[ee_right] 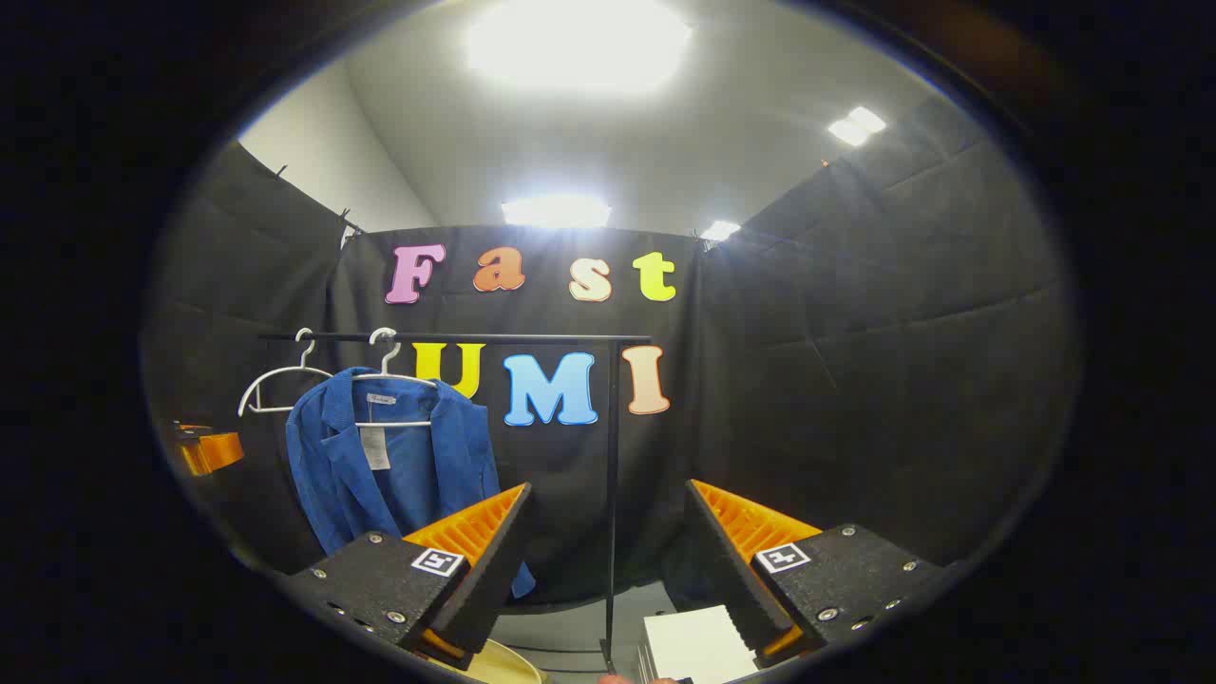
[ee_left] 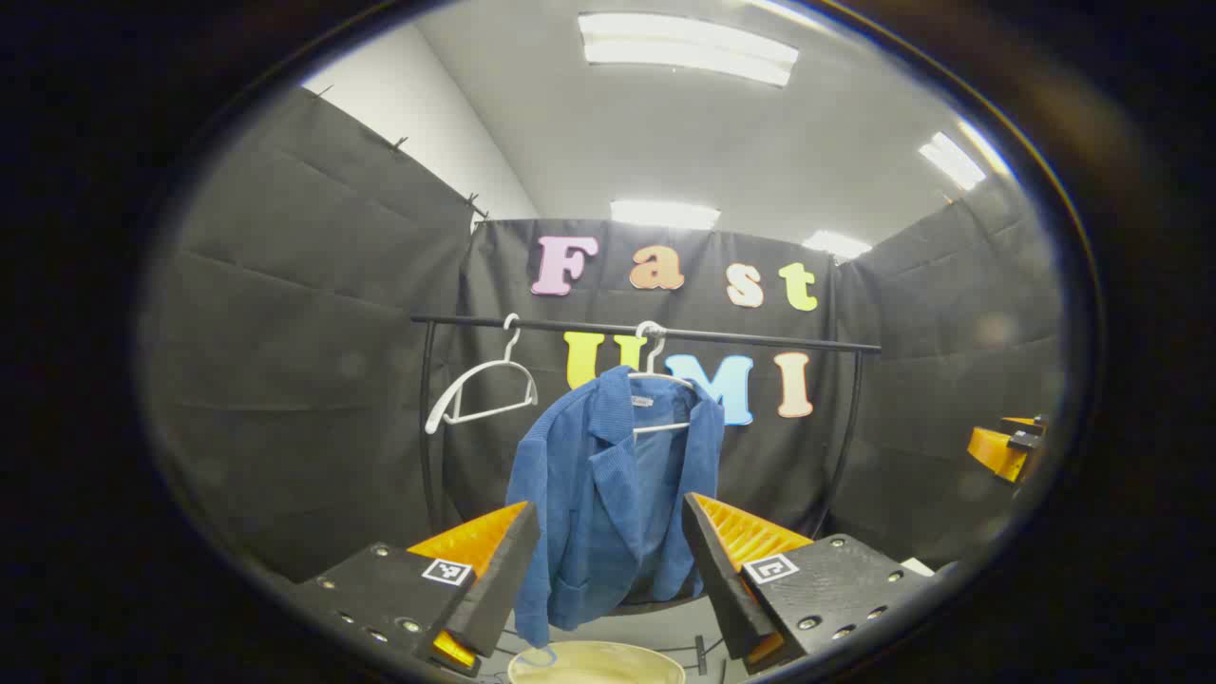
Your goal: Grasp the clothes on the hanger with both hands and then place them into the laundry hamper below.
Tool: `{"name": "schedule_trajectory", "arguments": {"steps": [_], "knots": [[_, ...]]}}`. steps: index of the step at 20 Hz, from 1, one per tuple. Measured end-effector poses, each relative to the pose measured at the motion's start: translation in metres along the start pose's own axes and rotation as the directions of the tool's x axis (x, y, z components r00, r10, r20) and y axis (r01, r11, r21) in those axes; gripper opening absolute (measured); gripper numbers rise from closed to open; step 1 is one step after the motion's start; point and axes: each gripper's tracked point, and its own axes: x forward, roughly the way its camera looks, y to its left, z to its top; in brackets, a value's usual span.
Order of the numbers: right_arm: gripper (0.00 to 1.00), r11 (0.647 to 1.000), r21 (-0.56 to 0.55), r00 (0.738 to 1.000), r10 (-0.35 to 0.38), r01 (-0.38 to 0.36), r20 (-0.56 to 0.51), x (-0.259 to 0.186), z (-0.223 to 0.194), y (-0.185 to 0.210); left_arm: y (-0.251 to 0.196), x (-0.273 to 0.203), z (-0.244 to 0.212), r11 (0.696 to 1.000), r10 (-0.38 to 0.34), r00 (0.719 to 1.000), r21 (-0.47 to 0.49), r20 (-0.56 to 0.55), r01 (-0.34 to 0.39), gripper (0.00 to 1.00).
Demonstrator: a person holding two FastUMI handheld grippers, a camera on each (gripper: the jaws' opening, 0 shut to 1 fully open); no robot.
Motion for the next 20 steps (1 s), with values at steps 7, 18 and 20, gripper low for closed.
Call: {"name": "schedule_trajectory", "arguments": {"steps": [7,18,20], "knots": [[0.95,0.999,0.001,0.999,0.037,-0.037,-0.017,-0.004,-0.001,0.001,0.0,-0.008,-0.006,1.0,-0.006,1.0,0.008,-0.011,0.006,0.87],[0.95,0.98,-0.021,0.98,0.195,-0.195,-0.028,0.008,0.015,0.061,0.032,-0.023,-0.007,0.999,0.04,0.999,-0.026,-0.01,-0.04,0.87],[0.95,0.972,-0.015,0.972,0.232,-0.233,-0.025,0.015,0.025,0.078,0.04,-0.02,-0.004,0.998,0.057,0.998,-0.036,-0.009,-0.058,0.87]]}}
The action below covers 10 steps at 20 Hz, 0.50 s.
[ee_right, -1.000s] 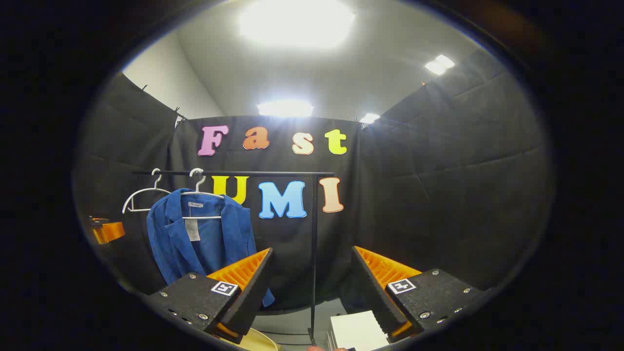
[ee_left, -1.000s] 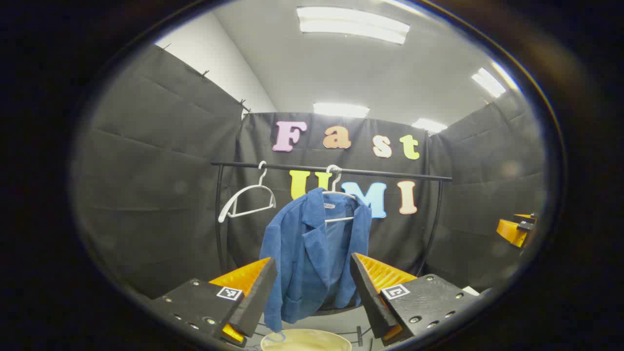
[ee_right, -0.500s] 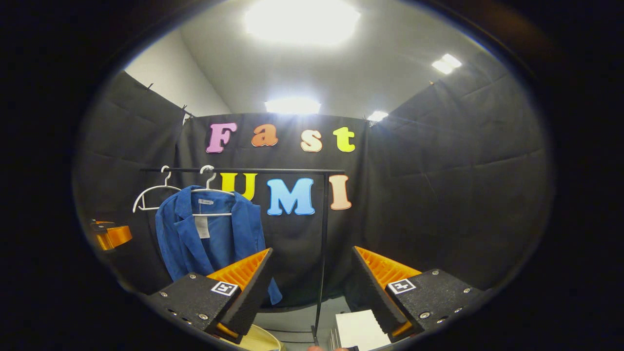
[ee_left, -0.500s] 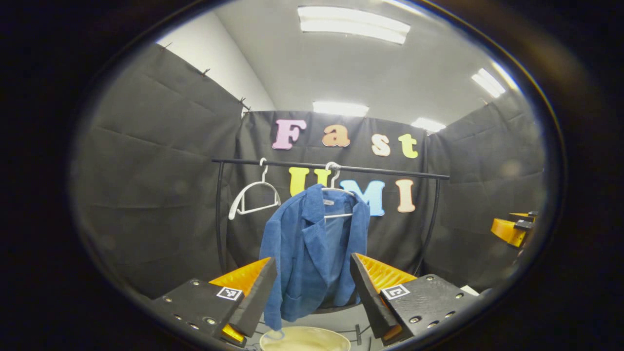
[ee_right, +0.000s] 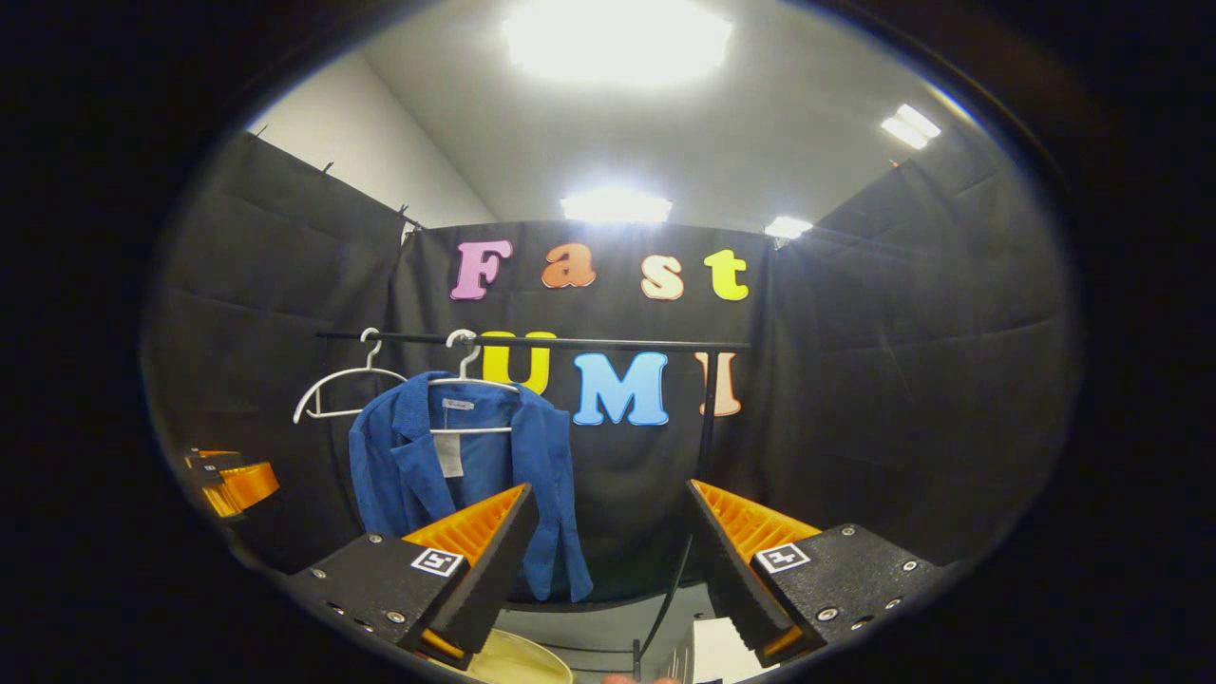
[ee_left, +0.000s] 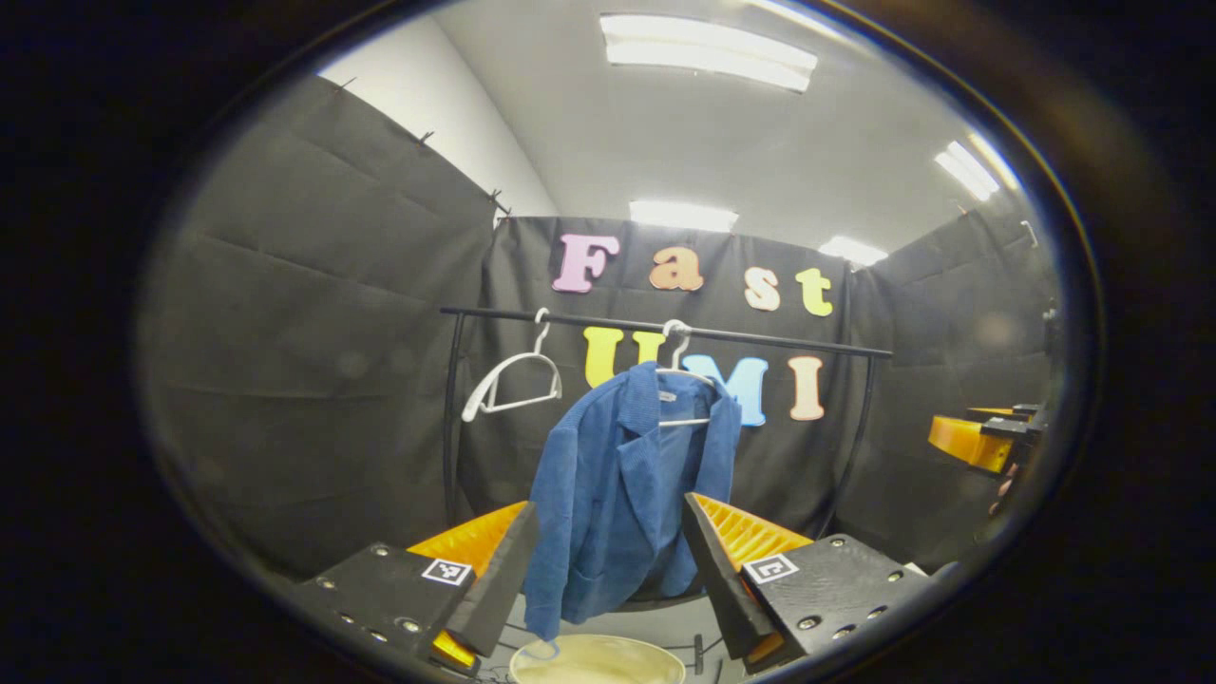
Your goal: Grasp the clothes on the hanger with both hands and then place them into the laundry hamper below.
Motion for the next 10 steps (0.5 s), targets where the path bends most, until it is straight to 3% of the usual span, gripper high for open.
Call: {"name": "schedule_trajectory", "arguments": {"steps": [5,10], "knots": [[0.96,0.997,-0.007,0.997,0.074,-0.074,-0.006,0.043,0.012,0.024,0.007,0.023,0.003,0.999,0.053,0.998,-0.01,-0.025,-0.053,0.87],[0.96,0.993,0.047,0.994,0.105,-0.104,-0.021,0.107,0.005,0.033,-0.018,0.063,0.021,0.999,0.041,0.999,0.007,-0.009,-0.041,0.87]]}}
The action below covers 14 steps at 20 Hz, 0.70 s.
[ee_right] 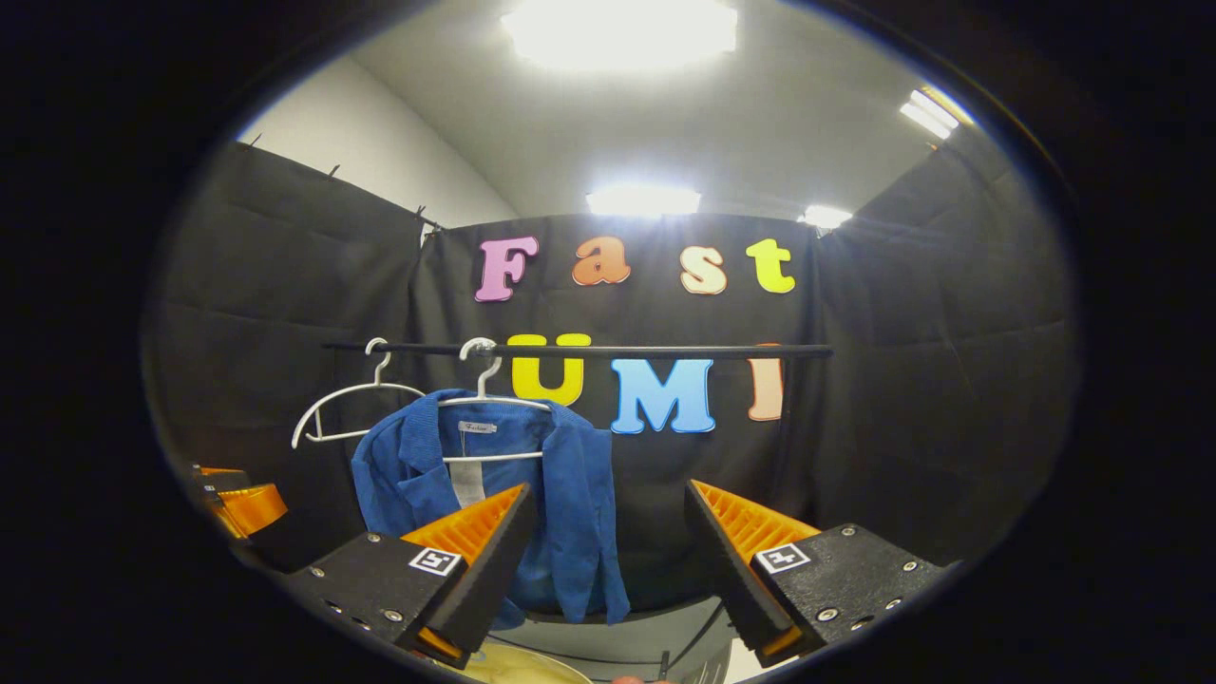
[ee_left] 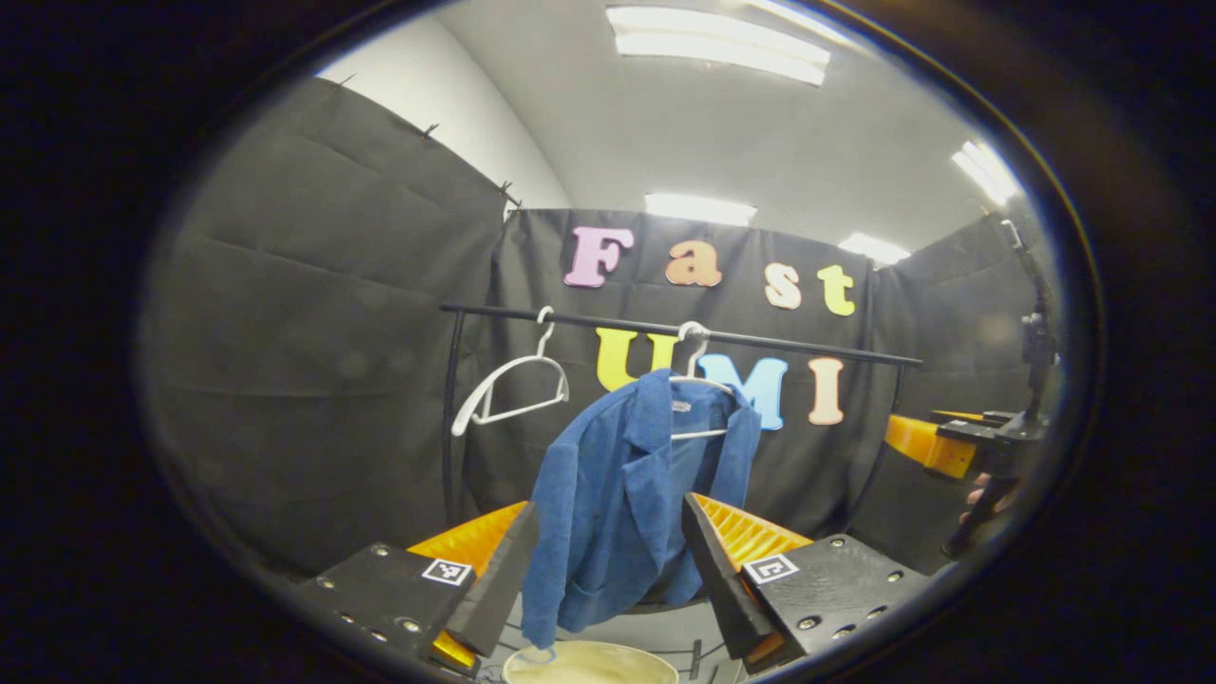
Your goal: Grasp the clothes on the hanger with both hands and then place them into the laundry hamper below.
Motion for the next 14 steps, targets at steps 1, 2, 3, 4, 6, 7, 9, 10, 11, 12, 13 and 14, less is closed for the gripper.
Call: {"name": "schedule_trajectory", "arguments": {"steps": [1,2,3,4,6,7,9,10,11,12,13,14], "knots": [[0.96,1.0,0.017,1.0,0.02,-0.019,-0.015,0.015,-0.003,0.003,-0.005,0.009,0.006,1.0,0.0,1.0,-0.001,0.013,0.0,0.87],[0.96,0.999,0.032,0.999,0.035,-0.034,-0.028,0.031,-0.007,0.004,-0.011,0.019,0.008,1.0,-0.001,1.0,-0.011,0.022,0.001,0.87],[0.96,0.998,0.044,0.998,0.048,-0.046,-0.04,0.048,-0.011,0.005,-0.017,0.029,0.009,1.0,0.003,1.0,-0.027,0.021,-0.003,0.87],[0.97,0.997,0.053,0.997,0.059,-0.056,-0.05,0.063,-0.014,0.005,-0.021,0.04,0.007,0.999,0.006,1.0,-0.044,0.014,-0.006,0.87],[0.96,0.995,0.067,0.995,0.076,-0.072,-0.063,0.094,-0.021,0.002,-0.029,0.065,0.005,0.998,0.008,1.0,-0.058,0.005,-0.007,0.87],[0.96,0.994,0.078,0.994,0.081,-0.075,-0.072,0.11,-0.024,0.001,-0.032,0.078,0.003,0.998,0.012,1.0,-0.054,-0.003,-0.012,0.87],[0.96,0.988,0.119,0.99,0.109,-0.098,-0.09,0.138,-0.032,0.004,-0.038,0.105,-0.002,0.999,0.026,1.0,-0.045,-0.017,-0.026,0.87],[0.96,0.984,0.138,0.987,0.127,-0.112,-0.099,0.151,-0.038,0.006,-0.042,0.118,-0.006,0.998,0.034,0.999,-0.047,-0.022,-0.035,0.87],[0.95,0.98,0.151,0.983,0.144,-0.127,-0.112,0.164,-0.045,0.007,-0.045,0.13,-0.01,0.998,0.04,0.999,-0.053,-0.029,-0.042,0.87],[0.95,0.977,0.159,0.979,0.16,-0.139,-0.125,0.176,-0.051,0.009,-0.047,0.143,-0.016,0.997,0.047,0.998,-0.058,-0.039,-0.05,0.87],[0.95,0.975,0.165,0.975,0.175,-0.152,-0.135,0.187,-0.057,0.011,-0.05,0.154,-0.021,0.997,0.055,0.997,-0.059,-0.05,-0.058,0.87],[0.95,0.972,0.168,0.971,0.19,-0.165,-0.145,0.196,-0.063,0.015,-0.053,0.165,-0.028,0.996,0.065,0.996,-0.055,-0.063,-0.068,0.87]]}}
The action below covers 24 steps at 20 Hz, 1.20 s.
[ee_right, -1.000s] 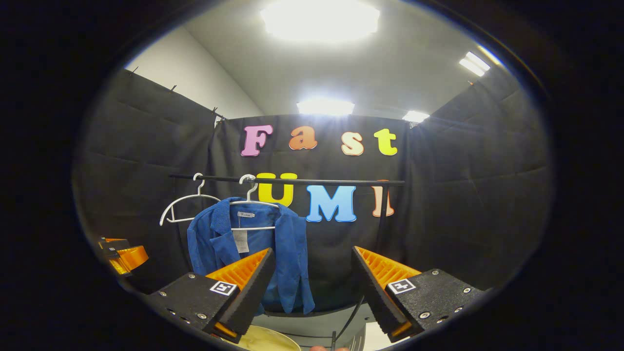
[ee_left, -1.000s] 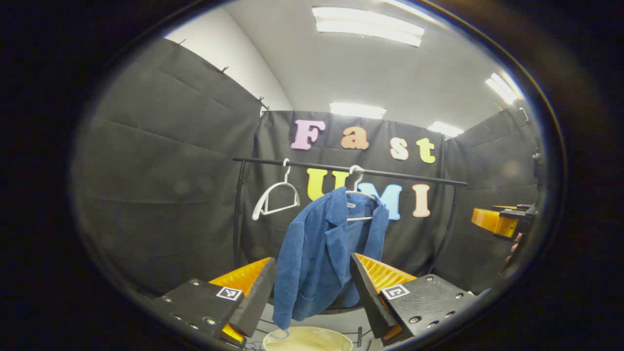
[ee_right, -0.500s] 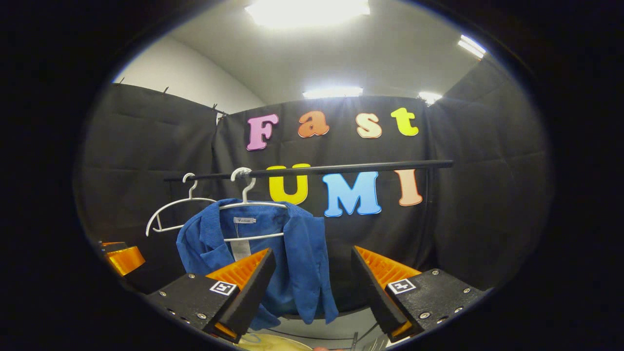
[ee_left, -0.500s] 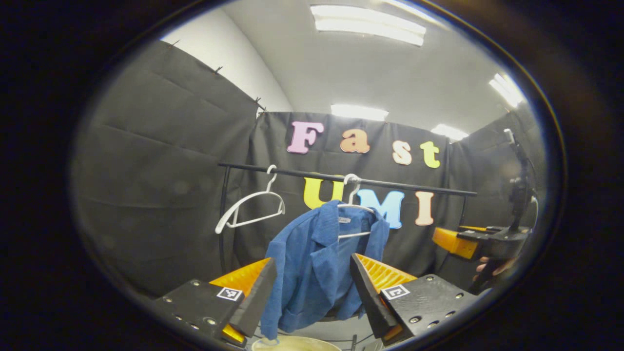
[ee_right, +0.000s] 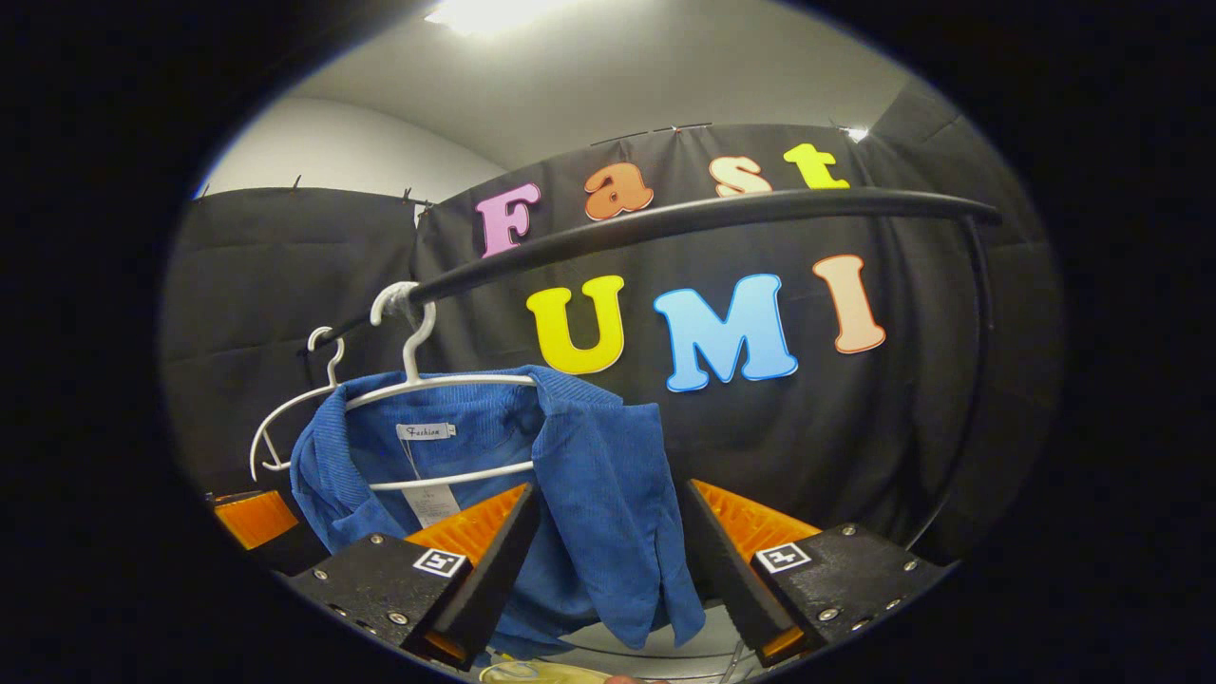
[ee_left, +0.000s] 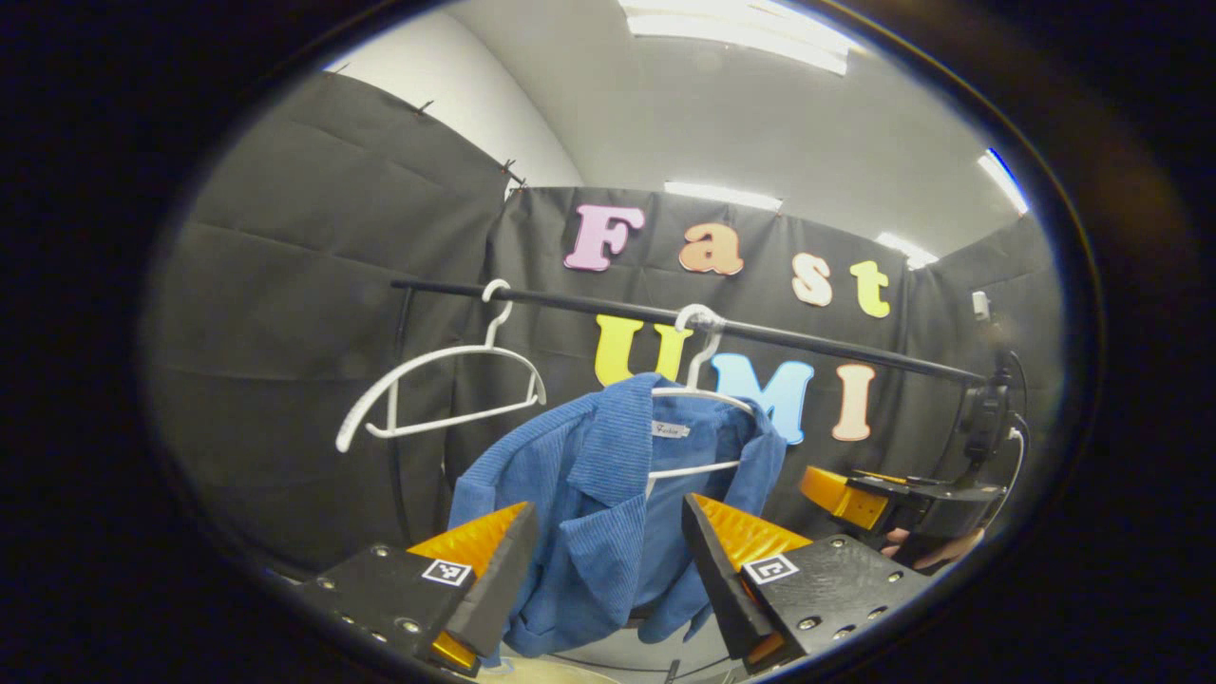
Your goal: Grasp the clothes on the hanger with both hands and then place them into the laundry hamper below.
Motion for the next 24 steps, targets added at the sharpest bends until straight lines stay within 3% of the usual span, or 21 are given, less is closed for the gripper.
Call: {"name": "schedule_trajectory", "arguments": {"steps": [9,21,24], "knots": [[0.95,0.989,-0.071,0.989,0.122,-0.128,-0.087,0.062,-0.036,0.02,-0.007,0.061,-0.031,0.992,0.125,0.991,0.008,-0.049,-0.125,0.87],[0.96,0.983,-0.104,0.984,0.138,-0.15,-0.117,0.096,-0.058,0.008,0.007,0.089,-0.045,0.936,0.339,0.941,0.107,-0.015,-0.336,0.87],[0.93,0.98,-0.119,0.983,0.147,-0.16,-0.111,0.1,-0.06,0.008,0.011,0.092,-0.052,0.93,0.356,0.934,0.106,-0.034,-0.351,0.87]]}}
